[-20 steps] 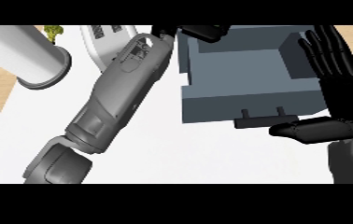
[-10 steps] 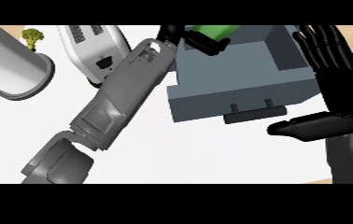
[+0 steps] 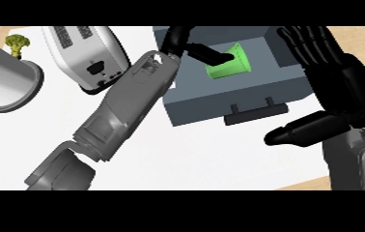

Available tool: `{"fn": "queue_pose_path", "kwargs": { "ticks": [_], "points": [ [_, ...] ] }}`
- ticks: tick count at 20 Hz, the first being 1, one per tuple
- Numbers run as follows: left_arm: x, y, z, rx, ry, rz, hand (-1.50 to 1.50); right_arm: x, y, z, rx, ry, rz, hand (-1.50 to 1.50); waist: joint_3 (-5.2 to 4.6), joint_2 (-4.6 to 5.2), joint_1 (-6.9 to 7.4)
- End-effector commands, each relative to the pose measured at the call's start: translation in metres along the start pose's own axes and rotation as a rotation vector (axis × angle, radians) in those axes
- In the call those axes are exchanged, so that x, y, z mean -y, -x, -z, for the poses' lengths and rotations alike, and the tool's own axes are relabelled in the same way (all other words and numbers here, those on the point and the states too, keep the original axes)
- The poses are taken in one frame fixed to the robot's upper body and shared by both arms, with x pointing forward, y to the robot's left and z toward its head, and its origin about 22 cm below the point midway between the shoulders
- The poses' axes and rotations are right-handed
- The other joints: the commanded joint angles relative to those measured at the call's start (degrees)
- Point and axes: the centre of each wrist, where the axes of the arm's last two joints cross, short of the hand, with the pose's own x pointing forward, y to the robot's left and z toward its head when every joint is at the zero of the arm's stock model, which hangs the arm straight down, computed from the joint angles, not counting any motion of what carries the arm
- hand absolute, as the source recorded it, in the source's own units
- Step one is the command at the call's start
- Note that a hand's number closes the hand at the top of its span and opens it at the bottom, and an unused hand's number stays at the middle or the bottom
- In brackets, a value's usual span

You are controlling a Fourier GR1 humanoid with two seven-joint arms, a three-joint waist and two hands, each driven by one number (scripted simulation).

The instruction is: Pick up the cup, place it into the drawer and close the drawer

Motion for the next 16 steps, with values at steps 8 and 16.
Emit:
{"fn": "queue_pose_path", "kwargs": {
  "ticks": [8,16],
  "points": [
    [0.0,-0.01,0.0,0.173,-0.094,-0.27,-1.5,-0.037,0.009,0.004,-0.113,-0.494,0.041,1.5,-0.16,-0.89,1.61],
    [-0.003,0.006,-0.005,0.17,-0.177,-0.265,-1.5,-0.021,0.006,-0.016,-0.324,-0.575,-0.339,-1.5,-0.05,-1.9,5.91]
  ]
}}
